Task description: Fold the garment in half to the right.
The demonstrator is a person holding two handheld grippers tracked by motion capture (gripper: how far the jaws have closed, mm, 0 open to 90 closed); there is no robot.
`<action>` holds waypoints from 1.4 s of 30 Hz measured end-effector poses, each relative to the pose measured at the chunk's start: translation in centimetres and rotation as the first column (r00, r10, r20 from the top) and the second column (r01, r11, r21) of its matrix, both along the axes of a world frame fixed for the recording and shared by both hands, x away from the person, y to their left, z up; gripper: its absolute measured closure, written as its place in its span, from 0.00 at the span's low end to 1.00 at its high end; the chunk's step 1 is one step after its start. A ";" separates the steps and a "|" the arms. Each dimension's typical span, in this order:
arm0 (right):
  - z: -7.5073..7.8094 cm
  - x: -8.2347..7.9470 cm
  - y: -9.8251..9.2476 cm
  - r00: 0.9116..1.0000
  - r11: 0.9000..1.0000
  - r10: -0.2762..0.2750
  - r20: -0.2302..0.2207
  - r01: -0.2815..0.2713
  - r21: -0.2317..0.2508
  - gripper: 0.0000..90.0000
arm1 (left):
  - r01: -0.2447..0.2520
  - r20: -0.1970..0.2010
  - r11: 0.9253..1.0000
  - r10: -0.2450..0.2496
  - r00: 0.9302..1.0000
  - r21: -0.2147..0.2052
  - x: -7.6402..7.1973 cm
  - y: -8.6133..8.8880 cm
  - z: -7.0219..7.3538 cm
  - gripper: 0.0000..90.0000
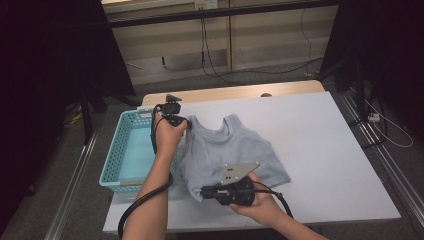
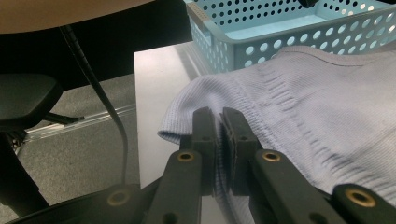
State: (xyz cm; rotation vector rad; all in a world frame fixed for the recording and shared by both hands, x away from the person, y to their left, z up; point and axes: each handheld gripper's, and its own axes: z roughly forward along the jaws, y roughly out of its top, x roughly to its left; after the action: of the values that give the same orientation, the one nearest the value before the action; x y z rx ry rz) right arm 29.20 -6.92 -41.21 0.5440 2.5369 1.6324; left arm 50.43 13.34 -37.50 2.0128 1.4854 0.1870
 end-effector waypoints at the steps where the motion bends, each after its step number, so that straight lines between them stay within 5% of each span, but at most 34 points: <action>1: 0.0 0.0 0.0 1.000 1.000 0.000 0.000 0.000 0.001 0.95 | -0.003 0.000 1.000 0.003 1.000 -0.001 0.0 0.0 0.0 0.96; 23: 0.1 -0.2 0.2 1.000 1.000 0.009 0.005 -0.009 0.008 0.95 | -0.008 -0.010 1.000 0.008 1.000 0.015 -0.2 0.7 0.4 0.96; 42: 0.2 -0.1 -0.6 1.000 1.000 -0.006 -0.004 0.006 0.029 0.95 | -0.017 -0.025 0.999 0.018 1.000 0.051 0.2 0.2 -0.6 0.96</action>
State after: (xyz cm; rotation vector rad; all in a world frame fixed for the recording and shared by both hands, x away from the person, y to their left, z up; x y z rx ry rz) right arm 29.05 -7.51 -41.06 0.5572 2.5157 1.6696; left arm 50.60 13.49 -38.09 2.0502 1.5286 0.2089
